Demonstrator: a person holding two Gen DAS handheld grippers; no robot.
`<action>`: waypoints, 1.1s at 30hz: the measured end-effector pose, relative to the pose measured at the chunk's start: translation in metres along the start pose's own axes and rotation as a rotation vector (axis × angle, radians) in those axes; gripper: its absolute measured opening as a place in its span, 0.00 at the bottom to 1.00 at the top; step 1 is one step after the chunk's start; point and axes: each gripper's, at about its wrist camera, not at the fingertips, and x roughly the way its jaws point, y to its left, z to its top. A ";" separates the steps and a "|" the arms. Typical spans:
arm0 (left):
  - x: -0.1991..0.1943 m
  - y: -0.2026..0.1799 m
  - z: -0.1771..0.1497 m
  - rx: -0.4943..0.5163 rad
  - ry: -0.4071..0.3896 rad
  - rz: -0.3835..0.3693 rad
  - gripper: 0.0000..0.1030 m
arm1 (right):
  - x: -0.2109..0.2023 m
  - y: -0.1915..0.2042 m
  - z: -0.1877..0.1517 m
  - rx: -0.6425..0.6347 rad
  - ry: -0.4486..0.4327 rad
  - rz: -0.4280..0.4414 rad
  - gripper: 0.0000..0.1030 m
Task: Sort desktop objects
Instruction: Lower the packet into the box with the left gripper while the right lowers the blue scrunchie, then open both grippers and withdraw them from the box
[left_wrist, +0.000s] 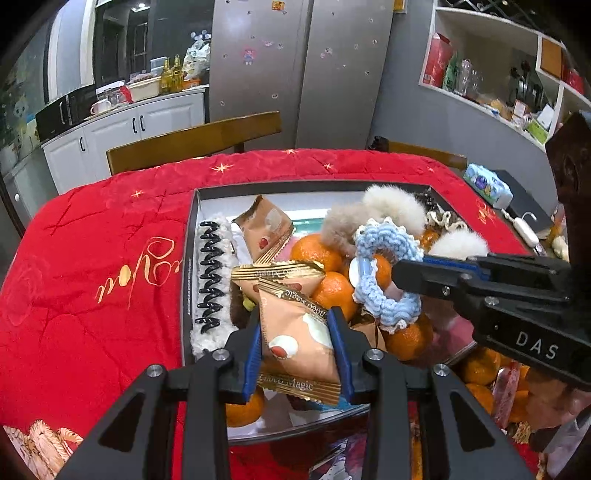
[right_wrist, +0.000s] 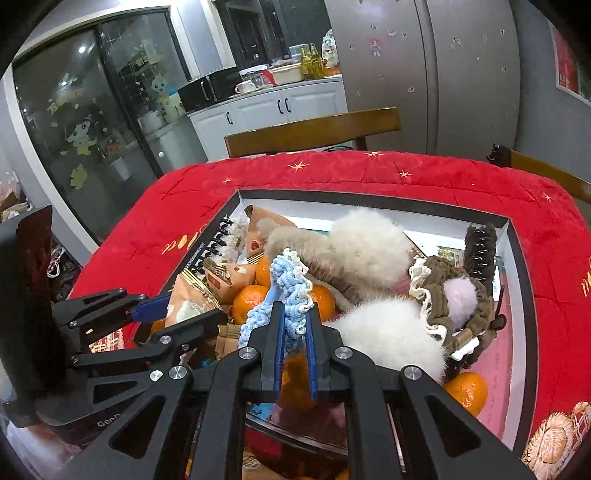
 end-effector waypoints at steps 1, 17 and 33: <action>0.000 0.000 0.000 0.003 -0.004 0.004 0.34 | 0.000 0.000 0.000 0.000 0.000 0.000 0.10; -0.006 -0.009 0.004 0.044 0.016 0.064 0.40 | -0.008 -0.005 0.005 0.034 -0.035 0.102 0.19; -0.044 -0.004 0.021 0.033 -0.032 0.086 1.00 | -0.064 -0.020 0.025 0.142 -0.211 0.293 1.00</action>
